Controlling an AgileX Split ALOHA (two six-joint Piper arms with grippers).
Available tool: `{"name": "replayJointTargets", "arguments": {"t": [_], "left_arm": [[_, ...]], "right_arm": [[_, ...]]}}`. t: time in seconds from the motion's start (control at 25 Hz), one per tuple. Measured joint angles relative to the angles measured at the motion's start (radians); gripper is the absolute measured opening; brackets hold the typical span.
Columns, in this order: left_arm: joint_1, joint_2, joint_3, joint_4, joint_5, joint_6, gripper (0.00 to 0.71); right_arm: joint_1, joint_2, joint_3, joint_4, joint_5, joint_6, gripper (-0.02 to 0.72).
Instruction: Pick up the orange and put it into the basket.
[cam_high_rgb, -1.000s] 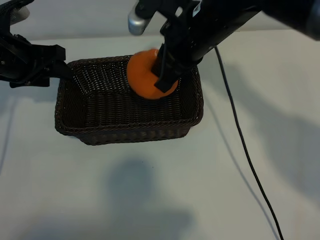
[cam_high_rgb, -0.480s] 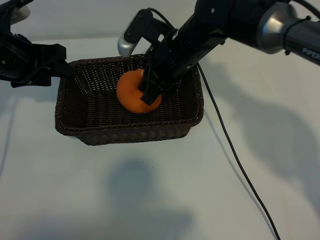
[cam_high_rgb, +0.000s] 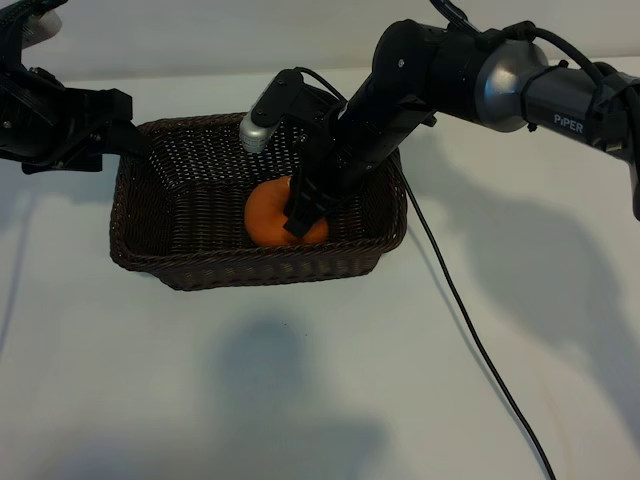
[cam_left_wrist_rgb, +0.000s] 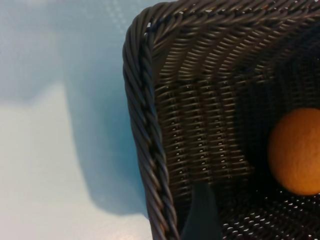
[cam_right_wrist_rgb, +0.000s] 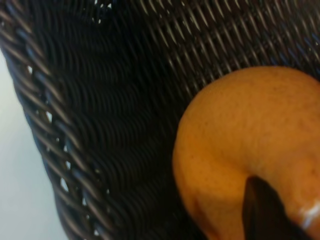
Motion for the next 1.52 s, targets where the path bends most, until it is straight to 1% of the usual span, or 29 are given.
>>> {"name": "replayJointTargets", "arguments": {"t": [0.04, 0.16, 0.28, 0.32, 0.4, 0.44, 0.52, 0.6, 0.64, 0.72, 0.76, 0.84, 0.96, 1.08, 1.16, 1.24, 1.32, 1.4, 1.52], "left_arm": [[0.0, 0.0, 0.0, 0.0, 0.0, 0.0, 0.59], [0.0, 0.0, 0.0, 0.0, 0.0, 0.0, 0.59], [0.0, 0.0, 0.0, 0.0, 0.0, 0.004, 0.59], [0.0, 0.0, 0.0, 0.0, 0.0, 0.004, 0.59], [0.0, 0.0, 0.0, 0.0, 0.0, 0.005, 0.59], [0.0, 0.0, 0.0, 0.0, 0.0, 0.005, 0.59], [0.0, 0.0, 0.0, 0.0, 0.0, 0.005, 0.59], [0.0, 0.0, 0.0, 0.0, 0.0, 0.005, 0.59], [0.0, 0.0, 0.0, 0.0, 0.0, 0.005, 0.59], [0.0, 0.0, 0.0, 0.0, 0.0, 0.005, 0.59], [0.0, 0.0, 0.0, 0.0, 0.0, 0.005, 0.59], [0.0, 0.0, 0.0, 0.0, 0.0, 0.005, 0.589], [0.0, 0.0, 0.0, 0.0, 0.0, 0.005, 0.589], [0.0, 0.0, 0.0, 0.0, 0.0, 0.005, 0.589], [0.0, 0.0, 0.0, 0.0, 0.0, 0.006, 0.589], [0.0, 0.0, 0.0, 0.0, 0.0, 0.005, 0.589], [0.0, 0.0, 0.0, 0.0, 0.0, 0.005, 0.589], [0.0, 0.0, 0.0, 0.0, 0.0, 0.005, 0.589], [0.0, 0.0, 0.0, 0.0, 0.0, 0.006, 0.589]], "right_arm": [[0.0, 0.001, 0.0, 0.0, 0.0, 0.005, 0.106], [0.0, 0.001, 0.0, 0.0, 0.0, 0.029, 0.232], [0.0, -0.002, 0.0, 0.002, 0.0, 0.077, 0.454], [0.0, -0.008, 0.0, 0.003, 0.0, 0.093, 0.554], [0.0, -0.022, 0.0, 0.002, 0.0, 0.119, 0.662], [0.0, -0.036, 0.0, -0.003, 0.001, 0.136, 0.684], [0.0, -0.063, 0.0, -0.019, 0.007, 0.177, 0.702], [0.0, -0.094, 0.0, -0.05, 0.018, 0.224, 0.7], [0.0, -0.111, -0.001, -0.07, 0.036, 0.265, 0.696], [0.0, -0.138, -0.003, -0.114, 0.07, 0.324, 0.684], [0.0, -0.151, -0.011, -0.147, 0.096, 0.364, 0.674], [0.0, -0.16, -0.037, -0.2, 0.155, 0.422, 0.656], [0.0, -0.161, -0.105, -0.265, 0.273, 0.511, 0.638], [0.0, -0.161, -0.184, -0.314, 0.371, 0.59, 0.629], [0.0, -0.161, -0.234, -0.335, 0.407, 0.624, 0.625], [0.0, -0.161, -0.285, -0.348, 0.431, 0.668, 0.622], [0.0, -0.162, -0.319, -0.373, 0.435, 0.711, 0.619], [0.0, -0.162, -0.338, -0.412, 0.437, 0.759, 0.614], [-0.001, -0.162, -0.339, -0.442, 0.439, 0.784, 0.604]]}}
